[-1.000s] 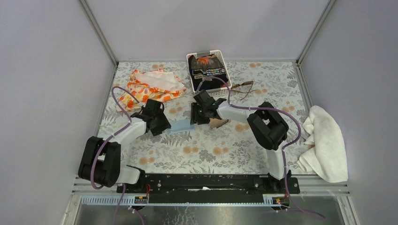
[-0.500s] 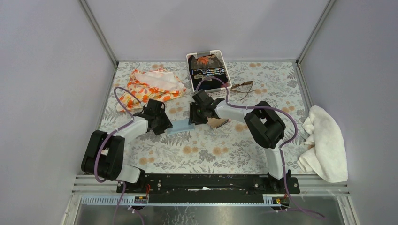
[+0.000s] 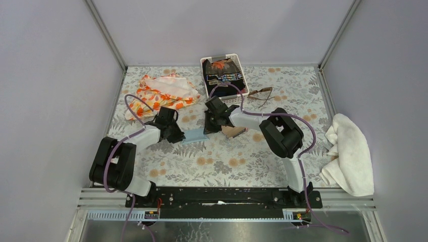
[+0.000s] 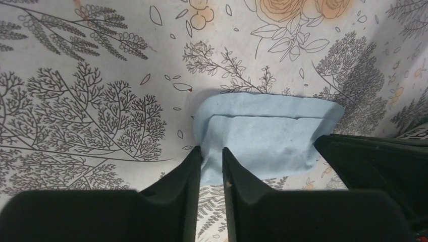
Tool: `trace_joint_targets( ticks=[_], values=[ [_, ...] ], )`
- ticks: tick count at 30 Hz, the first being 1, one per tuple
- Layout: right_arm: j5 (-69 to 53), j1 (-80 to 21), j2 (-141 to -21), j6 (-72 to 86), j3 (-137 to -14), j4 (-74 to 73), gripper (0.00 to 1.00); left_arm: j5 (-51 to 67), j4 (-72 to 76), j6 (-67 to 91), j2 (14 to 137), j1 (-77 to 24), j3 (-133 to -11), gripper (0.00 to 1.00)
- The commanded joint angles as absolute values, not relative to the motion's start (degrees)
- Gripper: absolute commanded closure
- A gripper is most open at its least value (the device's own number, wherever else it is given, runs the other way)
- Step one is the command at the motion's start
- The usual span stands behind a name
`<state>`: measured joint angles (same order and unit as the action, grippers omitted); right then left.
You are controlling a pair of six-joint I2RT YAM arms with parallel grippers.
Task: Organize the sunglasses
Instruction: Pick up the glasses cleaning cloth from the center of the board.
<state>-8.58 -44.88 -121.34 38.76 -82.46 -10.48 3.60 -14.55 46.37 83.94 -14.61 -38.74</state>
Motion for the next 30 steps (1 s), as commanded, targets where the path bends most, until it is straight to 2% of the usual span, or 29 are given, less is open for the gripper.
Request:
trace_joint_targets(
  ticks=[1, 3, 5, 7, 18, 25, 30],
  values=[
    [-6.82, -44.99, -121.20, 37.22, -83.87, -13.28, 0.85, 4.84, -13.52, 45.46, 86.41, -14.48, -38.19, 0.80],
    [-6.49, -44.95, -120.33, 36.56, -83.50, -13.16, 0.79, 5.08, -13.42, 45.27, 87.16, -14.50, -38.96, 0.90],
    [-5.54, -44.87, -118.66, 35.99, -82.25, -12.73, 0.64, 5.10, -13.51, 45.02, 87.52, -14.50, -39.43, 0.97],
    [-4.24, -44.84, -117.34, 35.01, -81.33, -12.78, 0.58, 5.01, -13.58, 44.96, 87.46, -14.50, -39.67, 1.00],
    [-8.79, -45.24, -118.55, 35.56, -77.96, -10.88, 0.58, 7.06, -13.55, 44.82, 86.43, -14.59, -39.78, 1.00],
    [-11.04, -45.26, -119.81, 37.70, -78.38, -8.45, 0.76, 7.58, -13.45, 44.74, 85.97, -14.68, -39.48, 1.00],
    [-10.22, -45.24, -119.21, 37.24, -79.91, -9.33, 1.00, 9.45, -13.60, 44.16, 84.70, -15.04, -40.00, 1.00]
  ],
)
